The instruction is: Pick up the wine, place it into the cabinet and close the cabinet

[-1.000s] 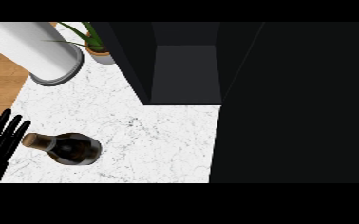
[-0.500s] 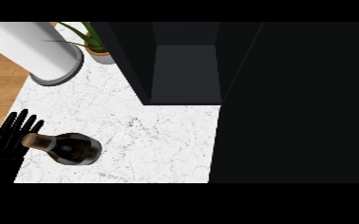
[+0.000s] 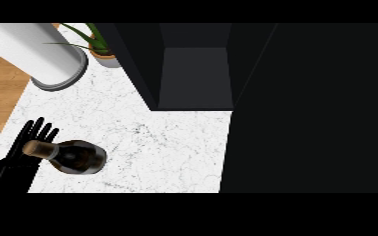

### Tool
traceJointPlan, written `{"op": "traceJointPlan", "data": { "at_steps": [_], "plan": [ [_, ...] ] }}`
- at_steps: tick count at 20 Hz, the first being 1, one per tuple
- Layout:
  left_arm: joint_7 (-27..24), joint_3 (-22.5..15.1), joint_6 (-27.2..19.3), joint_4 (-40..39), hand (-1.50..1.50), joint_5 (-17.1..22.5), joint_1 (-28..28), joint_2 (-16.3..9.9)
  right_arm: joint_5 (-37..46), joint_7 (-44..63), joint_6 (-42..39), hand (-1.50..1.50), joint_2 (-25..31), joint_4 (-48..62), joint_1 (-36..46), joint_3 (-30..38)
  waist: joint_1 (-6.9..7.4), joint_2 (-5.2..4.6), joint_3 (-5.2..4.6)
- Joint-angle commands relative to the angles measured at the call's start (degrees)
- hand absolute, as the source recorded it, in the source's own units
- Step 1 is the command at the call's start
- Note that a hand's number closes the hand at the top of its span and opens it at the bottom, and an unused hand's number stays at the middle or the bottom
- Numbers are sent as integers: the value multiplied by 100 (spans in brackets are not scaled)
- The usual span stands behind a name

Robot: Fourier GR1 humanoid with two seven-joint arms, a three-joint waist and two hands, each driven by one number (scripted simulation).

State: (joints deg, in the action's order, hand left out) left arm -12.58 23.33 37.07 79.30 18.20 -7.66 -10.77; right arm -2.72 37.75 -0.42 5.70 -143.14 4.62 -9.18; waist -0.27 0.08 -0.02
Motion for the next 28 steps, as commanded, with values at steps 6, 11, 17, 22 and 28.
{"op": "traceJointPlan", "data": {
  "at_steps": [6, 11, 17, 22, 28],
  "plan": [
    [-410, -48, -105, -1101, -150, -383, 725, -159, -280, -174, -180, -150, -16, -559, -467, 129, -7, -6, 2],
    [-804, -162, 55, -974, -150, -524, 290, -67, 58, 33, -90, -150, -130, -796, -581, -155, 14, 1, 2],
    [-1486, -323, -131, -1911, -150, -1058, 607, -25, -296, 316, -90, -150, -22, -715, -100, 146, 3, -3, 0],
    [-1975, -291, -33, -2558, -150, -1120, 818, -190, -306, 474, -76, -150, -15, -699, 101, 238, 2, -4, -2],
    [-2243, -471, -127, -2899, -150, -1228, 989, -98, -426, 555, -106, -150, 30, -925, 9, 266, -16, -1, -2]
  ]
}}
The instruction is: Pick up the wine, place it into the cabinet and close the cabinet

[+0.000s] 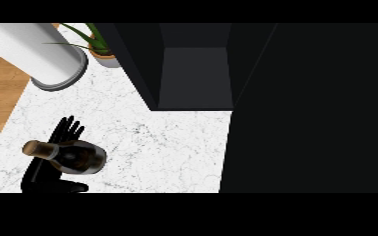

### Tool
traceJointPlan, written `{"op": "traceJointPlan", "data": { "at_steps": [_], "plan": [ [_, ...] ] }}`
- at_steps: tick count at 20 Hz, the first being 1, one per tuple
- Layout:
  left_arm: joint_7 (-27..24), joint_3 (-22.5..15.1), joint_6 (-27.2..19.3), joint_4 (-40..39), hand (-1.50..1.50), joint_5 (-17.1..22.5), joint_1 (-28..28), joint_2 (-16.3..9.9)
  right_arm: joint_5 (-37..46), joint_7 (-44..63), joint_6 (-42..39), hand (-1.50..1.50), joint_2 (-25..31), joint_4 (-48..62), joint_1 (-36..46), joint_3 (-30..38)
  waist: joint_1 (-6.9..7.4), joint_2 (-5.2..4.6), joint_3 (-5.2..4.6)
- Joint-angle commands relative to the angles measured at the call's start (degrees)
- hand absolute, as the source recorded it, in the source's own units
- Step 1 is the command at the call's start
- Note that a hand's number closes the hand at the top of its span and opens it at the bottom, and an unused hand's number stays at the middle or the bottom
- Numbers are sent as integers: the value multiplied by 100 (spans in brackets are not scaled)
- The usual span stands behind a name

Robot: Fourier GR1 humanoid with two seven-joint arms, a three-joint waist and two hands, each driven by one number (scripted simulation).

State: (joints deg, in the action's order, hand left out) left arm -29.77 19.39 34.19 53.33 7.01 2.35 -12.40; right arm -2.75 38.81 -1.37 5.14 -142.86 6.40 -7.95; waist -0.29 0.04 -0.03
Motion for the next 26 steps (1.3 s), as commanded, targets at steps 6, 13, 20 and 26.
{"op": "traceJointPlan", "data": {
  "at_steps": [6, 13, 20, 26],
  "plan": [
    [-220, -140, 227, -317, -150, 231, 212, 164, -80, 11, -88, -150, -18, -675, -492, -85, 2, 4, 3],
    [-919, -450, 868, -697, 150, -72, 214, -198, -227, 184, -51, -150, 67, -759, -387, 4, -42, -1, -2],
    [-1288, -744, -262, -273, 150, -650, 284, -211, -504, -19, -174, -150, 117, -587, -386, 385, -6, -1, 4],
    [-366, -535, -1228, 617, 150, -124, 193, 419, -528, 222, -53, -150, 42, -734, -378, 327, 16, 11, 8]
  ]
}}
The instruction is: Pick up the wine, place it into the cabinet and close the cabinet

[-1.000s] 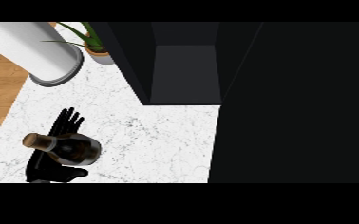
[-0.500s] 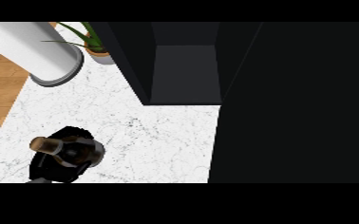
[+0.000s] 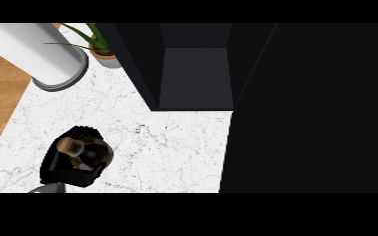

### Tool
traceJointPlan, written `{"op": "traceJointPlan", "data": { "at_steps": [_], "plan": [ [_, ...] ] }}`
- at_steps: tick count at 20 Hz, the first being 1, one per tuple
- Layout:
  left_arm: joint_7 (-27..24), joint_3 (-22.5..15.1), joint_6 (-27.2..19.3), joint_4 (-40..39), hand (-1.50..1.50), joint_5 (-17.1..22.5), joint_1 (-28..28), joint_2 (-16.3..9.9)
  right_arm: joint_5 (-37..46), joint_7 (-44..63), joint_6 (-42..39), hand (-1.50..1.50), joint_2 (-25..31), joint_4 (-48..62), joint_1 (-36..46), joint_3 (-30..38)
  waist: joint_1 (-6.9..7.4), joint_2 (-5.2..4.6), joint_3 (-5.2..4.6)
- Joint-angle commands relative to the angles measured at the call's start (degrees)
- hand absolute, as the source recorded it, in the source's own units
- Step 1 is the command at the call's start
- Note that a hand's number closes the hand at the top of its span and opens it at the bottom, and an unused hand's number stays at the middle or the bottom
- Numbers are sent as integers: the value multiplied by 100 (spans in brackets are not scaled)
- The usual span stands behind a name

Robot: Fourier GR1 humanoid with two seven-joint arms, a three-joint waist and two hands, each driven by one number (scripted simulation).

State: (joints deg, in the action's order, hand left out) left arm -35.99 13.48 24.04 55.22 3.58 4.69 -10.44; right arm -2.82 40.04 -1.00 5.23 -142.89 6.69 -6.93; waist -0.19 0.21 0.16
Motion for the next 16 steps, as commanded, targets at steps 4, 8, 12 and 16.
{"op": "traceJointPlan", "data": {
  "at_steps": [4, 8, 12, 16],
  "plan": [
    [-300, 73, -903, 504, 150, -109, 160, 327, -400, -283, -223, -150, 5, -482, -493, 184, -4, -8, -11],
    [-296, 63, -788, 1176, 150, 77, -210, 322, -405, 88, -158, -150, 32, -678, -333, 156, 21, -3, -13],
    [469, -102, -358, 2107, 150, 582, -430, 462, -361, -172, -234, -150, -29, -463, -431, 124, 42, 3, -9],
    [1305, -346, -409, 3082, 150, 872, -495, 606, -217, -67, -164, -150, -63, -355, -160, 76, 41, -2, -13]
  ]
}}
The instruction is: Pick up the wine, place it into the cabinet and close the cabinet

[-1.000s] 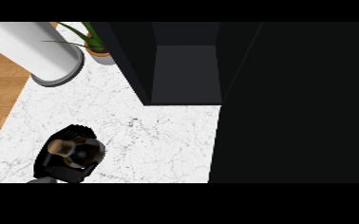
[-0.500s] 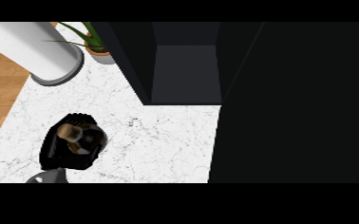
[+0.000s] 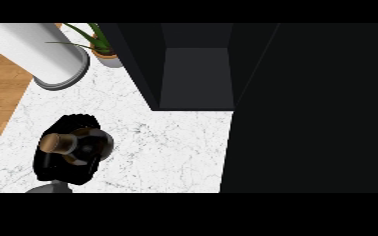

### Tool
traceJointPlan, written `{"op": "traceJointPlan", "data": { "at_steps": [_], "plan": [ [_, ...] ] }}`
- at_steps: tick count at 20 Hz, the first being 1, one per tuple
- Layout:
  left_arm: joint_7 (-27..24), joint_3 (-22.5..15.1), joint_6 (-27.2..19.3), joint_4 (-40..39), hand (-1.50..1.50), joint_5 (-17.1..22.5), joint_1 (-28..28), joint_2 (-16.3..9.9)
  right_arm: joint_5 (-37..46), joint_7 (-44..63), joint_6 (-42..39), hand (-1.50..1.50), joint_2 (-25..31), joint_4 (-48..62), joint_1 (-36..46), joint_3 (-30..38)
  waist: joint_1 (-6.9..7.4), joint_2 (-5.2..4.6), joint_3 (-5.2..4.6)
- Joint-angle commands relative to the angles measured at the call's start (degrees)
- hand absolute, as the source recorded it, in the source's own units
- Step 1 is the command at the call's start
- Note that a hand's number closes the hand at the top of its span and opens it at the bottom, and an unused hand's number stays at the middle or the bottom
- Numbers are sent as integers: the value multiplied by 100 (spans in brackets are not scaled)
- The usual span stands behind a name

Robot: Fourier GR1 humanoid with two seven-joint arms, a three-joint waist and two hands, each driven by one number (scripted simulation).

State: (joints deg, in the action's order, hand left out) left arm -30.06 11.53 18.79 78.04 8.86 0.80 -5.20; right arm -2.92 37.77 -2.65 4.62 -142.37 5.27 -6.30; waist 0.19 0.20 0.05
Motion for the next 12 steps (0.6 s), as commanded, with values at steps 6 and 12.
{"op": "traceJointPlan", "data": {
  "at_steps": [6, 12],
  "plan": [
    [1657, -701, -521, 1881, 150, 91, -88, 408, 73, 169, 118, -150, -172, -469, -135, -334, -18, -6, -3],
    [3098, -1514, -1269, 2968, 150, 16, 147, 514, -479, -96, -74, -150, -19, -105, 40, 237, -12, -7, 2]
  ]
}}
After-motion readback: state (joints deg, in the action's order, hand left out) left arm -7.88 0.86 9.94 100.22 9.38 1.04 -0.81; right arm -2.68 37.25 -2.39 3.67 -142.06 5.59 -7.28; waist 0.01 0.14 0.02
